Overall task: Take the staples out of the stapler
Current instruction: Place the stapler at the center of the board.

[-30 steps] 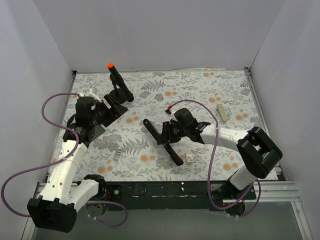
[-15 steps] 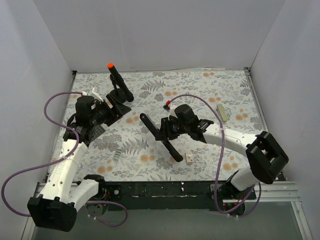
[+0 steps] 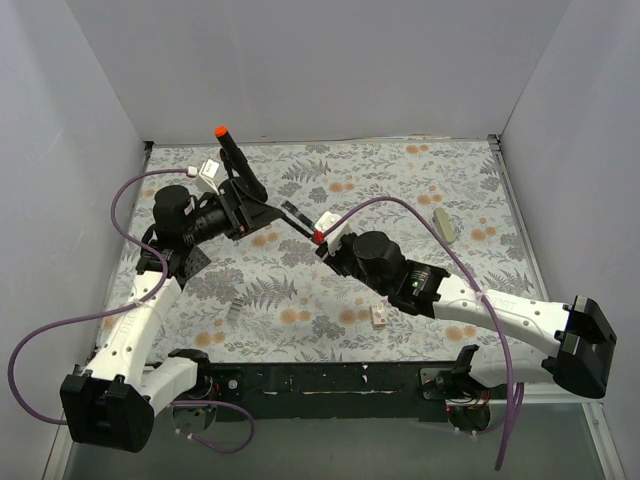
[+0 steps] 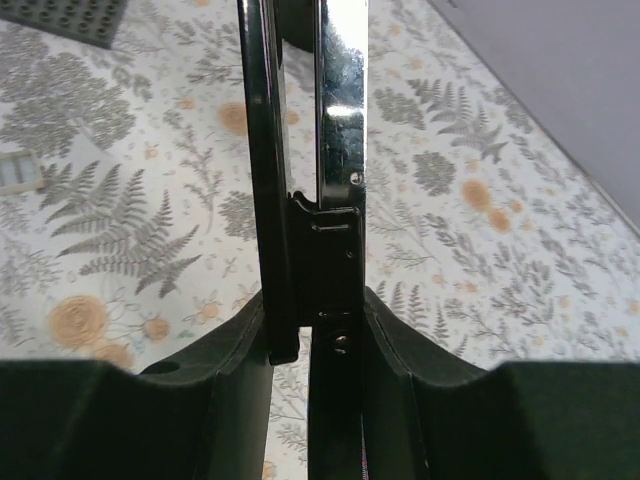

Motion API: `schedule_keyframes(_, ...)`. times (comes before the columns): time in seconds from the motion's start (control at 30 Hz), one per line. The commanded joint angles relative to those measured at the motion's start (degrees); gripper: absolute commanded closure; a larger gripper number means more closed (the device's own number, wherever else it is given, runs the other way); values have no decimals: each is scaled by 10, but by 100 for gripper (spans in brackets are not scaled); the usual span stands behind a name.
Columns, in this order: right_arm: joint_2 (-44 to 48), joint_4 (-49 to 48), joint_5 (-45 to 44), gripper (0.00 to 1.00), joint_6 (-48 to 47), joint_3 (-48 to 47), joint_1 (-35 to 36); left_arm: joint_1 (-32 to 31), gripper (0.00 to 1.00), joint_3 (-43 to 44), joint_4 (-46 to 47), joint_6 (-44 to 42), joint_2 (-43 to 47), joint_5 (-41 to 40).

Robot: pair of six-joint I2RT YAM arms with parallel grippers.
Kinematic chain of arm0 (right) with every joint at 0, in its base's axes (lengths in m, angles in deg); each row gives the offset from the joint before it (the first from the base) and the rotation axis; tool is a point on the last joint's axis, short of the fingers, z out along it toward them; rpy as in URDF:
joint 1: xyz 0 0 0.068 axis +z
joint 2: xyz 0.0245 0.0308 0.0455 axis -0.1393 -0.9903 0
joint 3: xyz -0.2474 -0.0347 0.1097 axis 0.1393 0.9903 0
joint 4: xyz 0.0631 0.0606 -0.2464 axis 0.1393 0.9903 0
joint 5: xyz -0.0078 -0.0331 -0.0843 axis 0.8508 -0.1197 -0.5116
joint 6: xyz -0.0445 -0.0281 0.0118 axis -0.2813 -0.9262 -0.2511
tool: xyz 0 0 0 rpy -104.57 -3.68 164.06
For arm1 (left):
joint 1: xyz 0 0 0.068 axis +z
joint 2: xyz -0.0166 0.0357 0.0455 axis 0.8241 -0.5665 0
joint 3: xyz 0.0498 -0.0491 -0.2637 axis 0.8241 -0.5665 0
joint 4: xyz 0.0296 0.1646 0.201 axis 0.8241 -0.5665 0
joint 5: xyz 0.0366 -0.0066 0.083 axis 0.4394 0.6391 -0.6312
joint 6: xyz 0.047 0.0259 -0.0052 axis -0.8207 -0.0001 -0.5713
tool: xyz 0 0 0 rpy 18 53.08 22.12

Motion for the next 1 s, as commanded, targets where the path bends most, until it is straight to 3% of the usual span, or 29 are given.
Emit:
schedule_keyframes(0.0, 28, -121, -81, 99, -89, -4, 4, 0, 23, -21, 89, 29, -5, 67)
schedule_keyframes(0.23, 21, -137, -78, 99, -77, -8, 13, 1, 25, -73, 239, 97, 5, 113)
schedule_keyframes(0.57, -7, -136, -61, 99, -57, -27, 35, 0, 26, -81, 310, 131, -31, 119)
schedule_keyframes(0.67, -10, -142, -64, 99, -40, -27, 36, 0, 40, -82, 314, 143, -43, 119)
schedule_keyframes(0.73, -9, -140, -66, 99, -26, -27, 36, -1, 60, -84, 315, 154, -44, 119)
schedule_keyframes(0.8, -8, -142, -72, 99, -17, -24, 36, -1, 73, -88, 315, 158, -41, 121)
schedule_keyframes(0.87, -8, -149, -96, 99, -12, -8, 35, -1, 95, -92, 319, 162, -37, 116)
schedule_keyframes(0.9, -10, -155, -103, 98, -13, -5, 35, -1, 100, -97, 319, 162, -34, 110)
schedule_keyframes(0.97, -10, -151, -111, 93, -4, -3, 34, 0, 100, -101, 321, 161, -31, 102)
